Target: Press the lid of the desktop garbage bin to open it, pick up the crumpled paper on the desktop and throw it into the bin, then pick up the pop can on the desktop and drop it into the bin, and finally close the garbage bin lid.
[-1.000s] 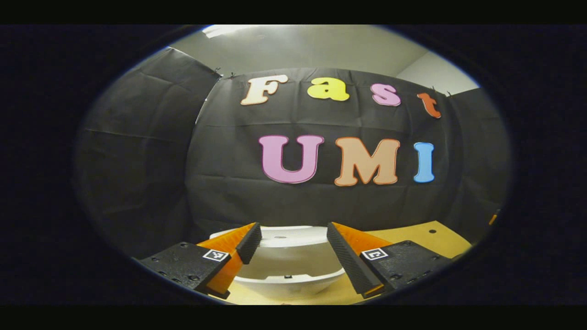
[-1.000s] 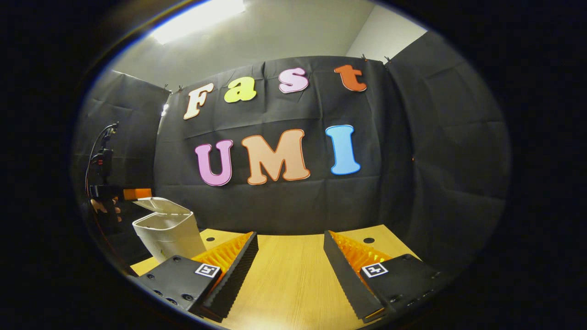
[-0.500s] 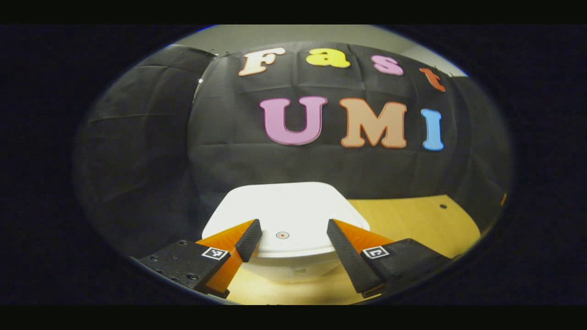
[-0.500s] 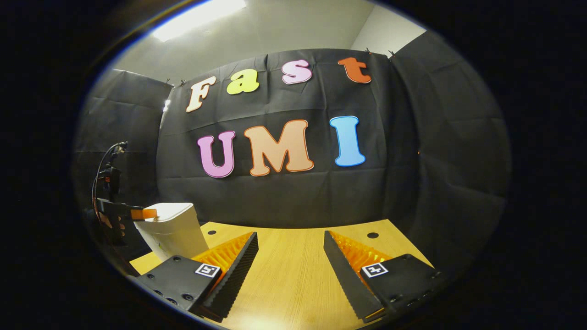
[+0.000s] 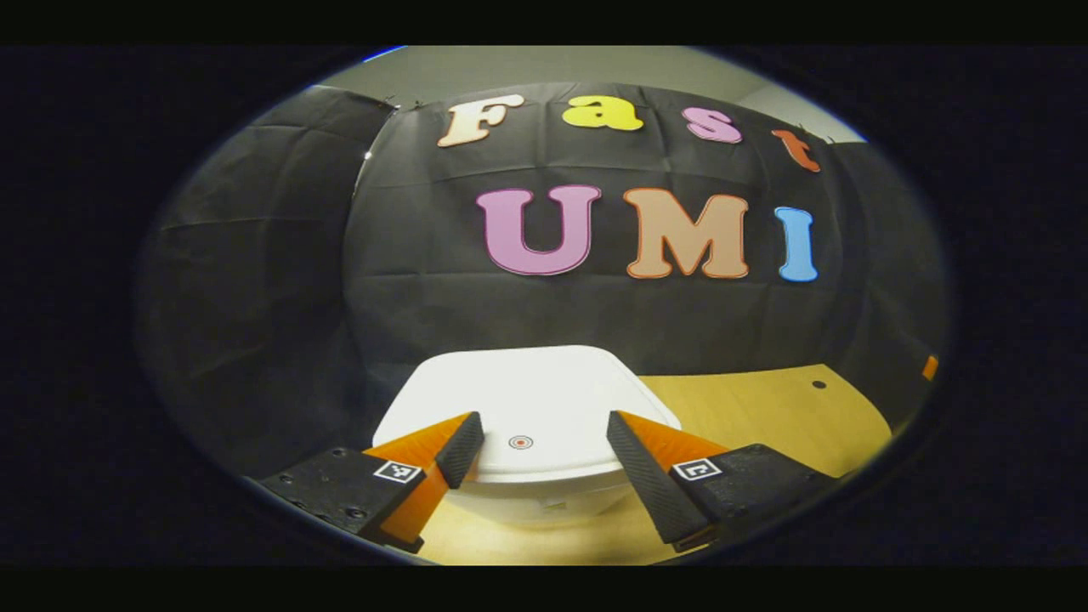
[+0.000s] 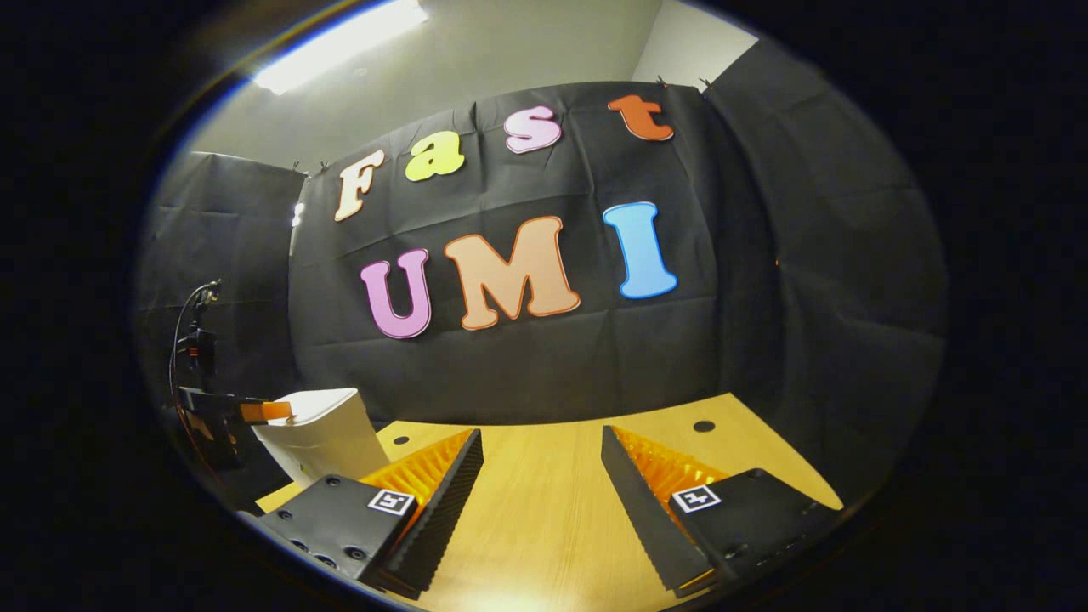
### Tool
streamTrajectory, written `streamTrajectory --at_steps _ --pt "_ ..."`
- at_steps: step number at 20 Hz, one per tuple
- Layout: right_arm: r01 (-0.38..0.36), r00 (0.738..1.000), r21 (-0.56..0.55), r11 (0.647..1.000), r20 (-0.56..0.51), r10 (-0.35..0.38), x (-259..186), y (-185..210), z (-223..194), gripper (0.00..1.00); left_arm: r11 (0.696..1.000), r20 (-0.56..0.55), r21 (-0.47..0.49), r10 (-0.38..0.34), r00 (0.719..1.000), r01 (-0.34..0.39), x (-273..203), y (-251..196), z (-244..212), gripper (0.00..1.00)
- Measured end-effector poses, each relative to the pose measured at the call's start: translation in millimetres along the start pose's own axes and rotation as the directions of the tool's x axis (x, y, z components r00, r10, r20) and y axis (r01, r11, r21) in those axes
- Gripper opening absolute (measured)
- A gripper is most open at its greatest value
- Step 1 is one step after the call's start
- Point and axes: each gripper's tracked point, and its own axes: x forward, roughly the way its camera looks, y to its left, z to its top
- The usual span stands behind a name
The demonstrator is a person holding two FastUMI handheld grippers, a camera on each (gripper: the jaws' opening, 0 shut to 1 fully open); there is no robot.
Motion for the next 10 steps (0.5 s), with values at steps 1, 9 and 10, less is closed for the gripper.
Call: streamTrajectory --at_steps 1,9,10 --pt "0.011 1.0 -0.011 1.0 0.011 -0.01 -3 -5 4 0.94 1.0 0.0 0.001 -0.001 1.0 0.001 3 0 -2 0.94" --pt "0.032 0.999 -0.023 0.999 0.045 -0.031 -23 -12 22 0.94 1.0 0.197 0.029 -0.007 0.98 0.001 -32 -33 53 1.0" --pt "0.025 0.998 -0.031 0.999 0.062 -0.023 -26 -9 31 0.94 1.0 0.256 0.009 -0.031 0.966 0.03 -43 -50 69 0.93"
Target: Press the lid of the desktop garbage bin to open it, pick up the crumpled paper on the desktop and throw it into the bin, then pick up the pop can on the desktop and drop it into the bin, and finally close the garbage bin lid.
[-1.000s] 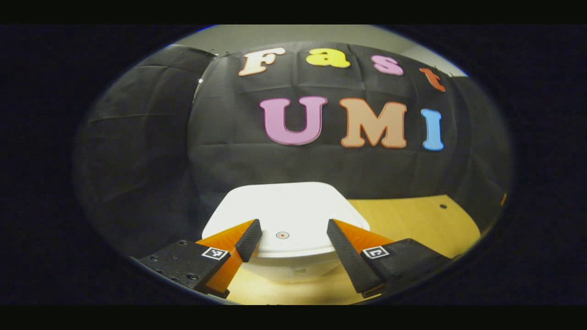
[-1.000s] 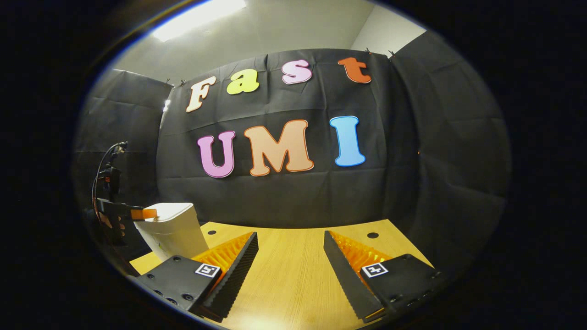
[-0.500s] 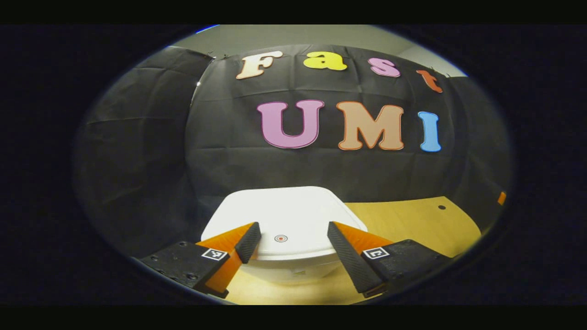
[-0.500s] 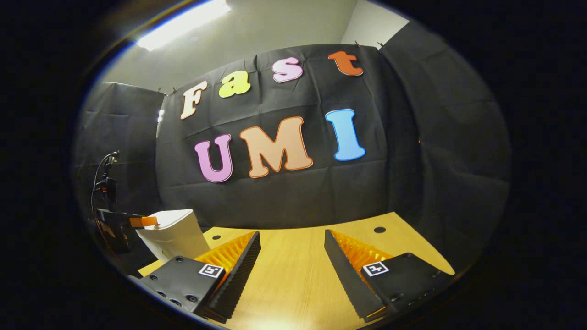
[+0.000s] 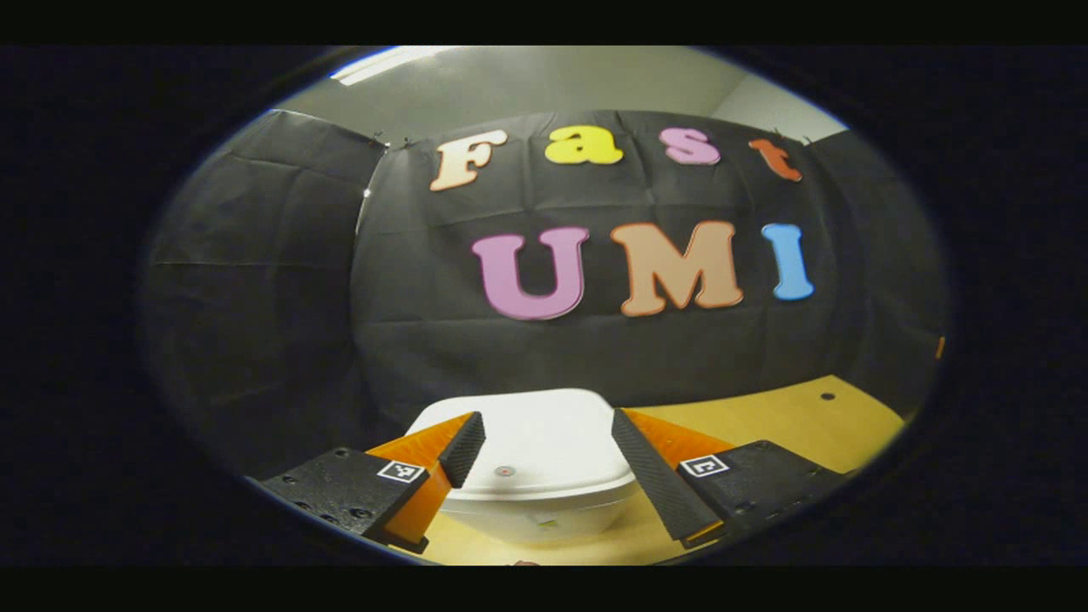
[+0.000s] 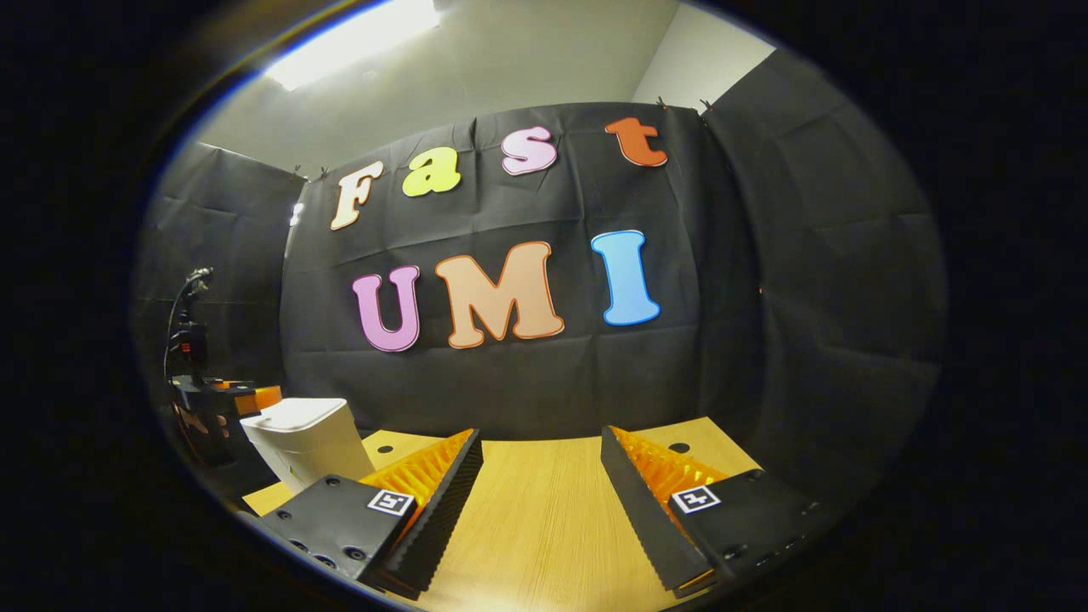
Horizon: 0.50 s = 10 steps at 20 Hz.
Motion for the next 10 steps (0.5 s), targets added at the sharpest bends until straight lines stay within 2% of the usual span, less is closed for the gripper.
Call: streamTrajectory --at_steps 2,4,6,7,8,9,10 --pt "-0.013 0.998 -0.028 1.0 0.054 0.014 -9 2 24 0.94 0.995 0.112 -0.061 -0.07 0.991 0.077 -14 -46 31 0.93" --pt "-0.027 0.993 -0.052 0.998 0.117 0.033 -21 3 49 0.94 0.977 0.195 -0.111 -0.156 0.968 0.18 -35 -100 54 0.95" --pt "-0.047 0.983 -0.077 0.996 0.174 0.06 -33 4 68 0.94 0.951 0.241 -0.12 -0.251 0.938 0.285 -57 -154 72 0.95" --pt "-0.055 0.978 -0.087 0.995 0.194 0.071 -37 2 73 0.94 0.939 0.249 -0.112 -0.289 0.924 0.324 -67 -177 80 0.98" --pt "-0.069 0.975 -0.093 0.993 0.205 0.087 -42 2 78 0.93 0.929 0.255 -0.101 -0.322 0.912 0.356 -76 -197 85 0.95" --pt "-0.077 0.972 -0.094 0.993 0.216 0.096 -48 2 83 0.93 0.918 0.263 -0.095 -0.351 0.899 0.386 -83 -213 88 0.98" --pt "-0.077 0.969 -0.093 0.993 0.227 0.097 -53 1 88 0.93 0.905 0.276 -0.09 -0.378 0.884 0.416 -90 -226 92 0.95"
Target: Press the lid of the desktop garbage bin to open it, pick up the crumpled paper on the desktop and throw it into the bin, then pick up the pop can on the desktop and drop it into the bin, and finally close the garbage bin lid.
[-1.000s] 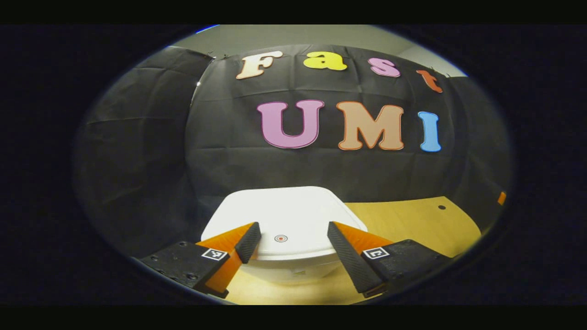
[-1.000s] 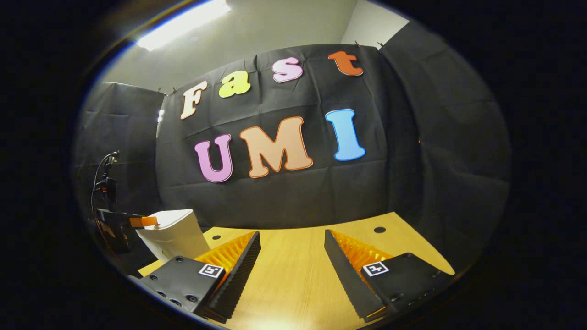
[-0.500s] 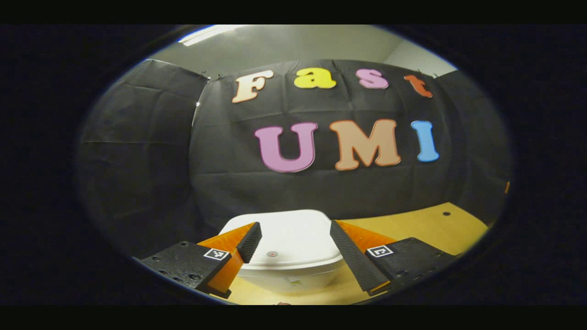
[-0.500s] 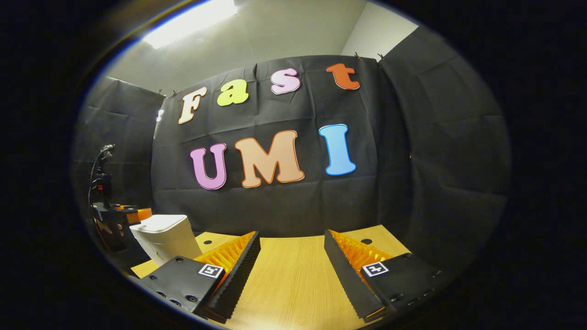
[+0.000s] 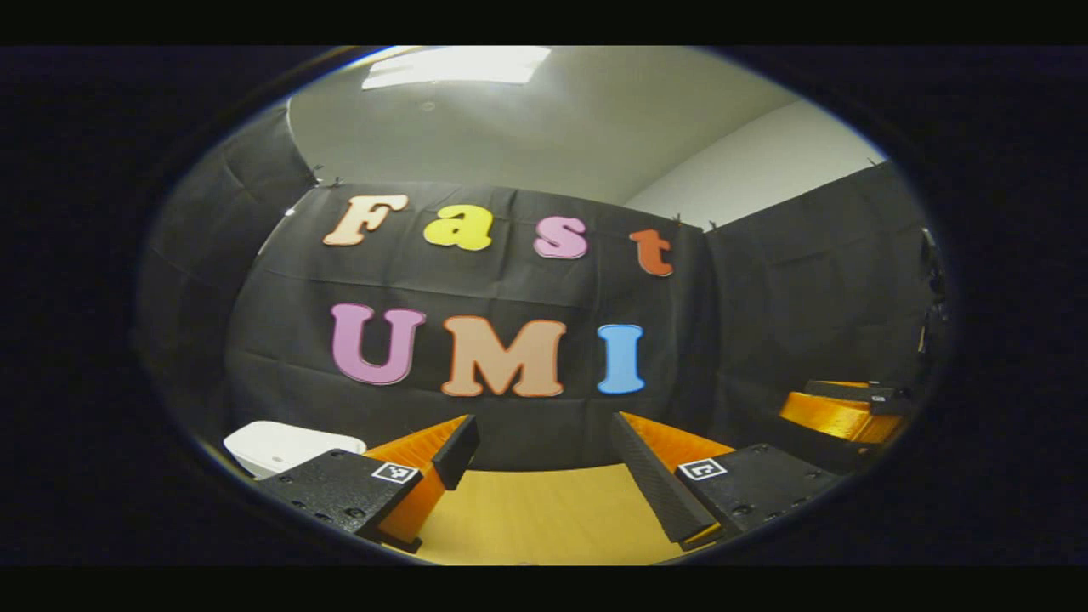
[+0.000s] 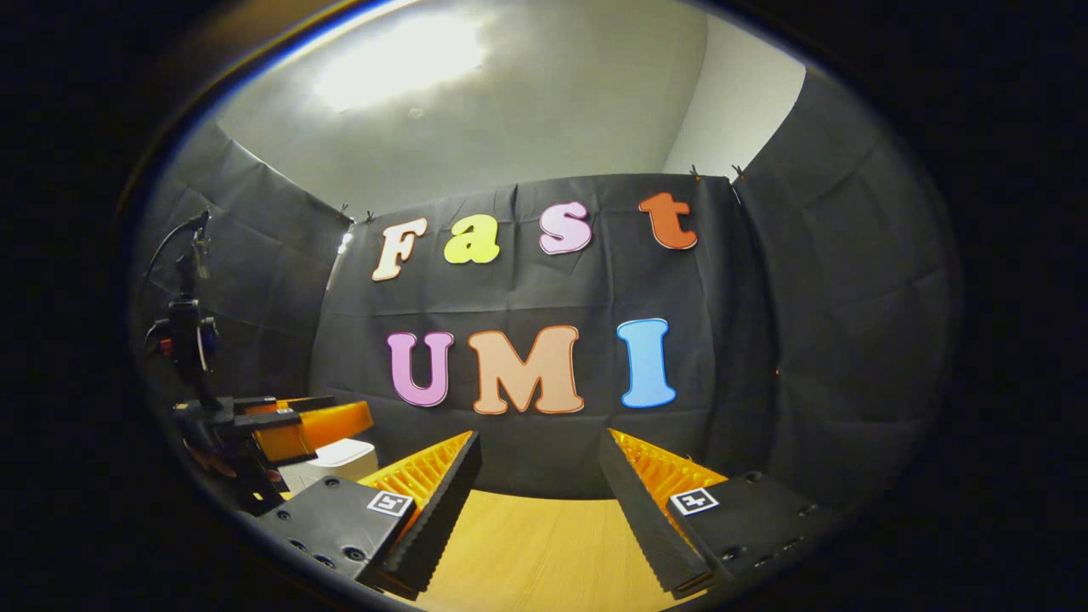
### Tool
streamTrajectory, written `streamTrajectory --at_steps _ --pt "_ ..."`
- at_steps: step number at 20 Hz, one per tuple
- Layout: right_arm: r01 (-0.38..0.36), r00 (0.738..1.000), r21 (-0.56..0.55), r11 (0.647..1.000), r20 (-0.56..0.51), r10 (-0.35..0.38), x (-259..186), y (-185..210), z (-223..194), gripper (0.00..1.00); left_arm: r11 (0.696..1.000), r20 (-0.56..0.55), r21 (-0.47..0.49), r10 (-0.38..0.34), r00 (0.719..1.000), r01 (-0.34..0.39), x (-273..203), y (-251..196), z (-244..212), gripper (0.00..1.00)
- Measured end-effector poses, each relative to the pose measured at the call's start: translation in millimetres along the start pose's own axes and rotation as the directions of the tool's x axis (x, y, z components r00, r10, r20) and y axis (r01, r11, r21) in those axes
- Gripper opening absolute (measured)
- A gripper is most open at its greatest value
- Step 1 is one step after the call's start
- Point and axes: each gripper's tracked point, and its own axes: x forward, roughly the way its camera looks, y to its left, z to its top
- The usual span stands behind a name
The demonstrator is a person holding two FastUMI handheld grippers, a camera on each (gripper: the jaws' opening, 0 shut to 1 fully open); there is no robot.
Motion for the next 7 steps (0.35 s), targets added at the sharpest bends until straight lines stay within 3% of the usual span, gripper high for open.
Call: streamTrajectory --at_steps 2,7 --pt "0.021 0.999 0.009 1.0 0.03 -0.021 -8 -5 12 0.93 0.999 0.004 -0.011 -0.047 0.999 0.047 -4 -22 -1 0.99" --pt "0.059 0.995 0.01 0.998 0.084 -0.06 -20 11 29 0.92 0.987 0.007 -0.114 -0.112 0.994 0.112 -22 -39 0 0.95"
